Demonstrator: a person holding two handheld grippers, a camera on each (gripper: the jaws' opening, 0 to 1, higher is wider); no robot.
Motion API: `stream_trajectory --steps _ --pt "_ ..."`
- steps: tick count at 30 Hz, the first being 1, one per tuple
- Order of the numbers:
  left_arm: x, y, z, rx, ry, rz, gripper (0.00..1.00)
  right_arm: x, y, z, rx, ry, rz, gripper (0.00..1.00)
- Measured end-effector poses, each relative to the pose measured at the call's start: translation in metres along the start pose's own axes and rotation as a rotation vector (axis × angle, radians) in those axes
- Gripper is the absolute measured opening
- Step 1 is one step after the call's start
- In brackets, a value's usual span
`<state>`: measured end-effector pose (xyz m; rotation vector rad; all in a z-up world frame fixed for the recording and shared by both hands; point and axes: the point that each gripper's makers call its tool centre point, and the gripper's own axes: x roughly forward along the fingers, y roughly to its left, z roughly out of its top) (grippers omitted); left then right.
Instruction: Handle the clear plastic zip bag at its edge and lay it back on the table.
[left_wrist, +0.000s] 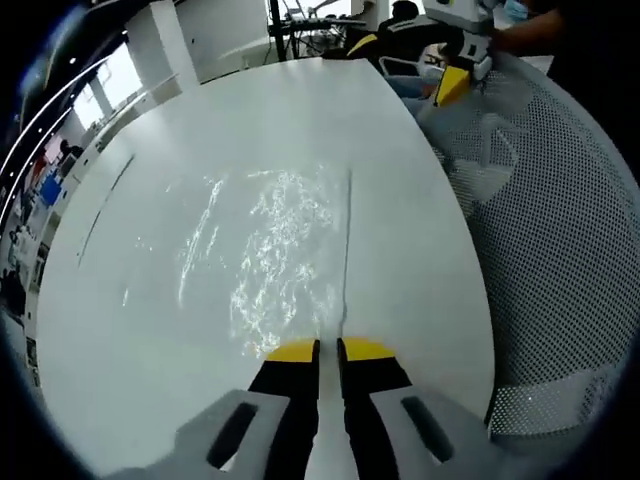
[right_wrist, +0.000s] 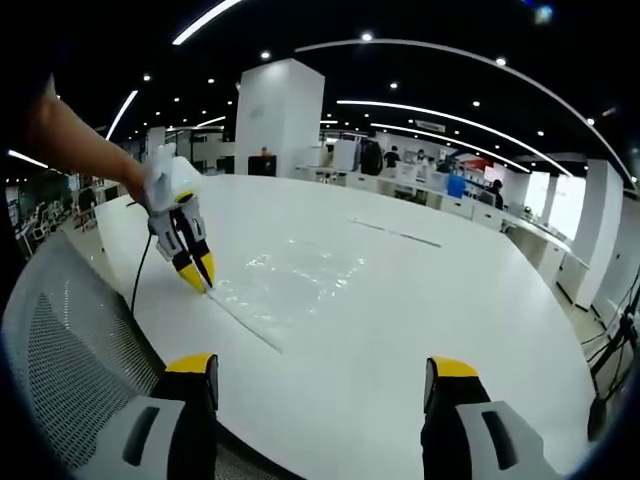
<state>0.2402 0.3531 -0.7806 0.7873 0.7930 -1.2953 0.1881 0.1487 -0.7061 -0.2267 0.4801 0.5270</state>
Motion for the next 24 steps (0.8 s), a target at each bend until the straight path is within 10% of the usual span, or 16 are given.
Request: stream_trajectory --steps 24 --pt "-0.011 -0.012 0.002 0.026 -0.002 0.053 0.0 -0.001 0.007 0.006 -0.076 -0.002 0.026 0.85"
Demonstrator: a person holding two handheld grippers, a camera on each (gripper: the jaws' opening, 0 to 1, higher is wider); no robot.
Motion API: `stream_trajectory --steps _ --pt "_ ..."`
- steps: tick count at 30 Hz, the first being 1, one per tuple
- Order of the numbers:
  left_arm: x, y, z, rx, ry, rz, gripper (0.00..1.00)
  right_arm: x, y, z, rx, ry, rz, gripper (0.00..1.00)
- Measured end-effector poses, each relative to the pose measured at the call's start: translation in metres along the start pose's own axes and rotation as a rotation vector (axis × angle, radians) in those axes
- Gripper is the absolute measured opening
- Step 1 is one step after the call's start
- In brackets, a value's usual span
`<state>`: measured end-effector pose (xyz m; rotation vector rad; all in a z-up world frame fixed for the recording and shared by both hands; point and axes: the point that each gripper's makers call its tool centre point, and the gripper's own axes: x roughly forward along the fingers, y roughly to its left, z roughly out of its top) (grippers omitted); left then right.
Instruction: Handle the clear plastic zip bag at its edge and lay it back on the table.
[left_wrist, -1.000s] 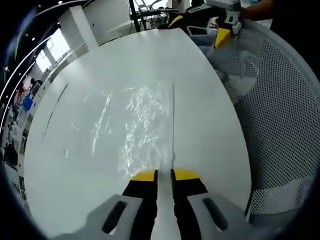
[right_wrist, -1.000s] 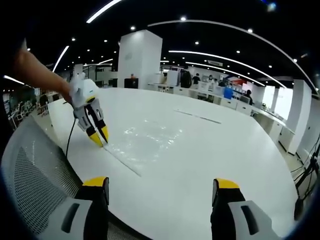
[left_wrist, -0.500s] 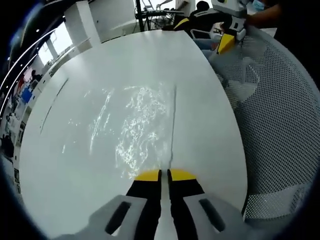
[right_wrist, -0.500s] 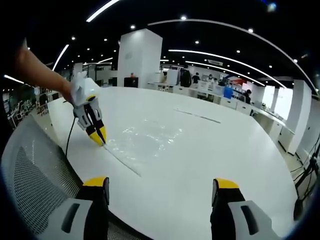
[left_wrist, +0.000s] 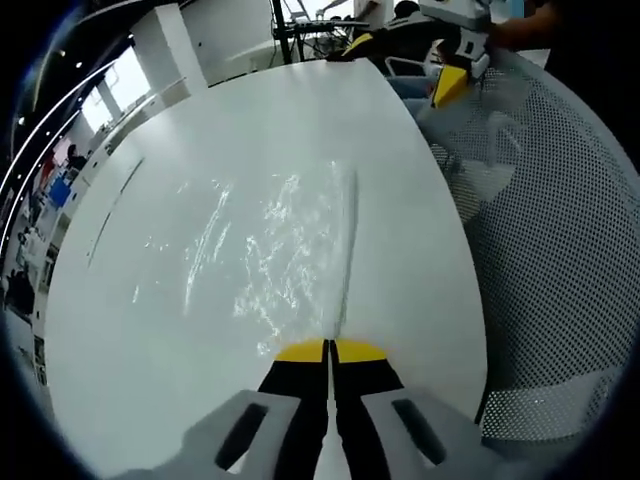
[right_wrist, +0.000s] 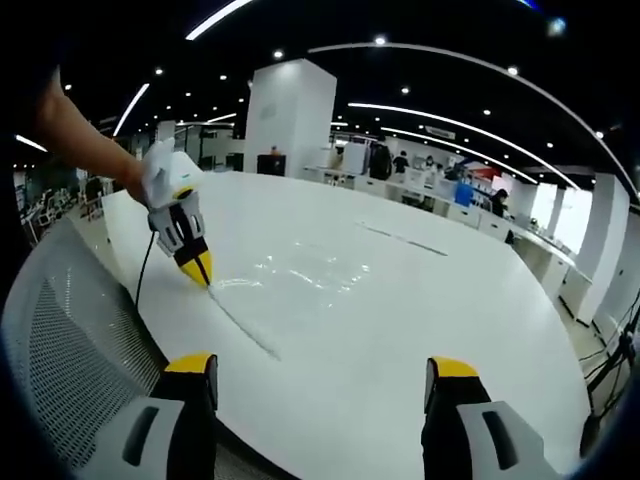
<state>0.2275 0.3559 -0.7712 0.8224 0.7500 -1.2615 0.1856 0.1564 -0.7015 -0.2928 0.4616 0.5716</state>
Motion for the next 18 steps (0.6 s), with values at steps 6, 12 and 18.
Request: stream_trajectory --steps 6,12,18 --pt "-0.009 -0.002 0.008 -0.005 -0.01 0.018 0.0 -0.001 0.011 0.009 -0.112 0.025 0.06 0.71" --pt "-0.016 -0.002 0.015 -0.011 -0.025 0.034 0.0 0.005 0.024 0.033 -0.173 0.003 0.126 0.67" --pt "-0.024 -0.007 0.019 0.006 -0.026 0.043 0.0 0.016 0.04 0.048 -0.243 -0.008 0.191 0.53"
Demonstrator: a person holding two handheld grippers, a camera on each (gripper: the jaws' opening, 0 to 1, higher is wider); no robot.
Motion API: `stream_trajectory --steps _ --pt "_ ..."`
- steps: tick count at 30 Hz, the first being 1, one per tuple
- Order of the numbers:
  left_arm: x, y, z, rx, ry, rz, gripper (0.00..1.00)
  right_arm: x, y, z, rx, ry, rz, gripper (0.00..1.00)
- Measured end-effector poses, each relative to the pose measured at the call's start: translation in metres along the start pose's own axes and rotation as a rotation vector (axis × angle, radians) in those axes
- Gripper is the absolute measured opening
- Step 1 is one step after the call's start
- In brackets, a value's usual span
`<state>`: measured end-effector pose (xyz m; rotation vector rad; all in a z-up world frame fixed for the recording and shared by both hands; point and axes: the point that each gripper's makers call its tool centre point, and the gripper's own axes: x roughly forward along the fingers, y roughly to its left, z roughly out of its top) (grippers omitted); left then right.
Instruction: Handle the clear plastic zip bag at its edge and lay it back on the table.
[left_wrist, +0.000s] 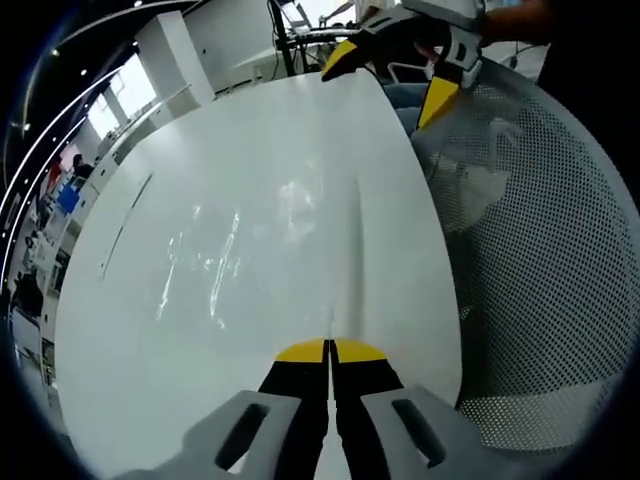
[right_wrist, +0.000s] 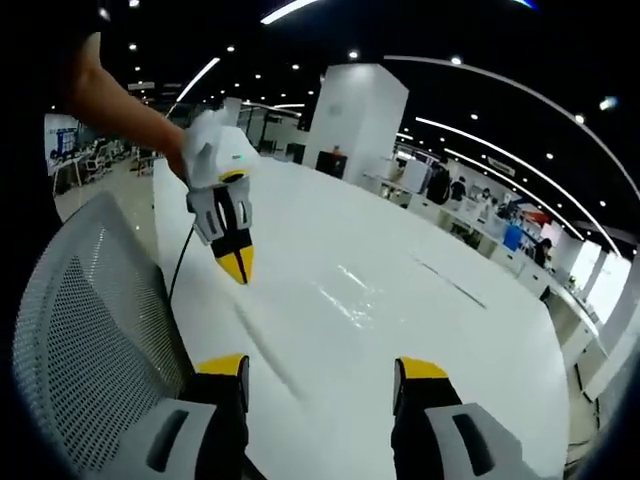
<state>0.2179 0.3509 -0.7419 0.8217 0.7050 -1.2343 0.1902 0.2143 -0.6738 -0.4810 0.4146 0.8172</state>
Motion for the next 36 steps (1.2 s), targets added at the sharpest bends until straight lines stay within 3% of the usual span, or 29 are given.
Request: stream_trajectory --steps 16,28,36 --pt "-0.019 -0.016 0.031 0.009 0.005 -0.016 0.0 0.037 0.025 0.026 -0.152 -0.017 0.171 0.26" --pt "-0.026 -0.018 0.045 0.064 0.004 -0.013 0.0 0.05 0.039 0.019 -0.247 0.013 0.247 0.15" --pt "-0.027 -0.02 0.05 0.096 -0.02 -0.001 0.0 0.054 0.041 0.015 -0.306 0.025 0.262 0.01"
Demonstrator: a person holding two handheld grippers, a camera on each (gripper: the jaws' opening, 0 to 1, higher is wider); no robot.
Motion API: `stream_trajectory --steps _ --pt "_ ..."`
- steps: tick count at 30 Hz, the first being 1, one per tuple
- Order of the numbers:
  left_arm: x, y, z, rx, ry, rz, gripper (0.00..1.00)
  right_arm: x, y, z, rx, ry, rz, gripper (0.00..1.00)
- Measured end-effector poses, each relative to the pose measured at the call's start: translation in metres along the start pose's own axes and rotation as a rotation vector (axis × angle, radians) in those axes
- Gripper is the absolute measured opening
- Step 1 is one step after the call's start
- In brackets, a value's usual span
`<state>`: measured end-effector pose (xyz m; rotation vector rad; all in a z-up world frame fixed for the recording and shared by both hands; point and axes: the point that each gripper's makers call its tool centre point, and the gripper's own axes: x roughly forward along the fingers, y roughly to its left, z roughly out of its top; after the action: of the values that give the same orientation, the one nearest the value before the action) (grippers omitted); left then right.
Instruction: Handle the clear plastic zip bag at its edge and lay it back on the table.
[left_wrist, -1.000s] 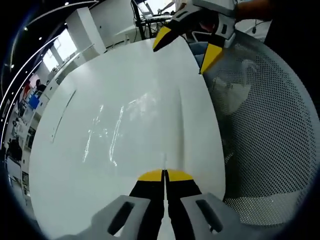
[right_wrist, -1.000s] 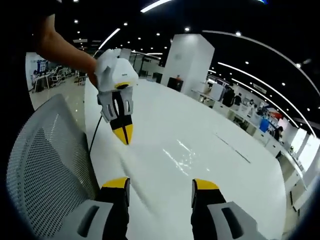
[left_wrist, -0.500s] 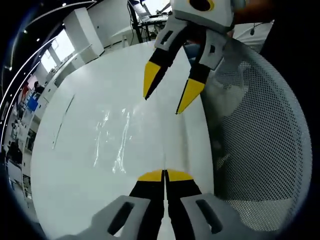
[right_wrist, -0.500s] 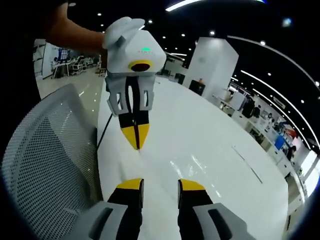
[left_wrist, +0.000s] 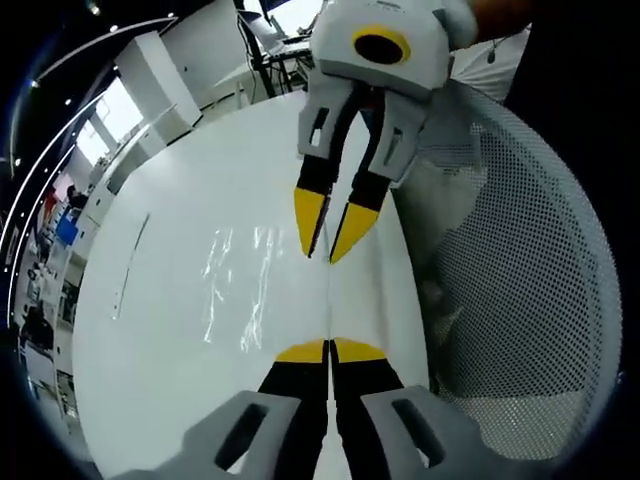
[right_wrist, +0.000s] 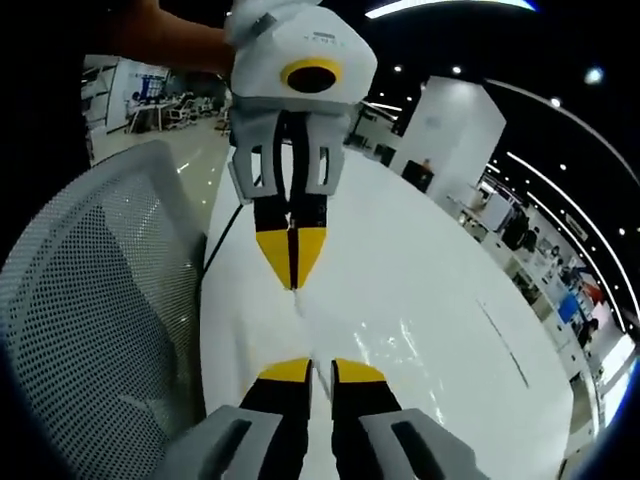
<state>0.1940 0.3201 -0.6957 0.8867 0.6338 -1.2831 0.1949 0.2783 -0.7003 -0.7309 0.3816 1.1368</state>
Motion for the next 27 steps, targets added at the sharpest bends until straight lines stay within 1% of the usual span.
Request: stream_trajectory --steps 3,5,6,7,9,12,14,15,17,19,21,23,25,27 --pt "-0.001 0.004 0.0 0.035 -0.017 0.024 0.0 0.0 0.001 0.0 -0.016 0.0 0.009 0.0" --pt "0.0 0.008 0.002 0.128 -0.043 0.046 0.0 0.0 0.001 0.0 -0.027 -0.002 0.009 0.0" --pt "0.0 0.01 0.002 0.145 -0.049 0.061 0.0 0.0 0.0 0.0 -0.029 -0.002 0.011 0.0" --pt "0.0 0.008 0.001 0.131 -0.049 0.057 0.0 0.0 0.001 0.0 -0.032 -0.004 0.014 0.0" --pt "0.001 0.01 0.001 0.138 -0.059 0.063 0.0 0.0 0.0 0.0 -0.035 -0.003 0.015 0.0" --pt "0.002 0.014 0.002 0.161 -0.064 0.087 0.06 0.0 -0.001 0.002 -0.039 -0.007 0.012 0.0" --pt "0.003 0.014 0.002 0.161 -0.066 0.086 0.07 -0.001 -0.002 0.005 -0.039 -0.012 0.012 0.0" --pt "0.004 0.014 0.001 0.169 -0.061 0.082 0.06 -0.001 -0.002 0.006 -0.042 -0.012 0.014 0.0" --pt "0.006 0.017 0.0 0.188 -0.054 0.096 0.05 -0.001 -0.001 0.007 -0.049 -0.012 0.018 0.0" --pt "0.006 0.019 -0.001 0.188 -0.05 0.1 0.0 -0.001 -0.002 0.007 -0.052 -0.012 0.019 0.0" --pt "0.007 0.02 -0.002 0.197 -0.05 0.103 0.0 -0.001 -0.003 0.008 -0.047 -0.014 0.015 0.0" --pt "0.007 0.019 -0.002 0.184 -0.05 0.096 0.0 -0.001 -0.004 0.007 -0.025 -0.011 0.012 0.0" --pt "0.006 0.02 0.0 0.19 -0.053 0.099 0.0 -0.001 -0.004 0.008 -0.027 -0.012 0.008 0.0" --pt "0.006 0.018 0.001 0.18 -0.061 0.088 0.0 -0.001 -0.005 0.012 -0.015 -0.023 0.006 0.05"
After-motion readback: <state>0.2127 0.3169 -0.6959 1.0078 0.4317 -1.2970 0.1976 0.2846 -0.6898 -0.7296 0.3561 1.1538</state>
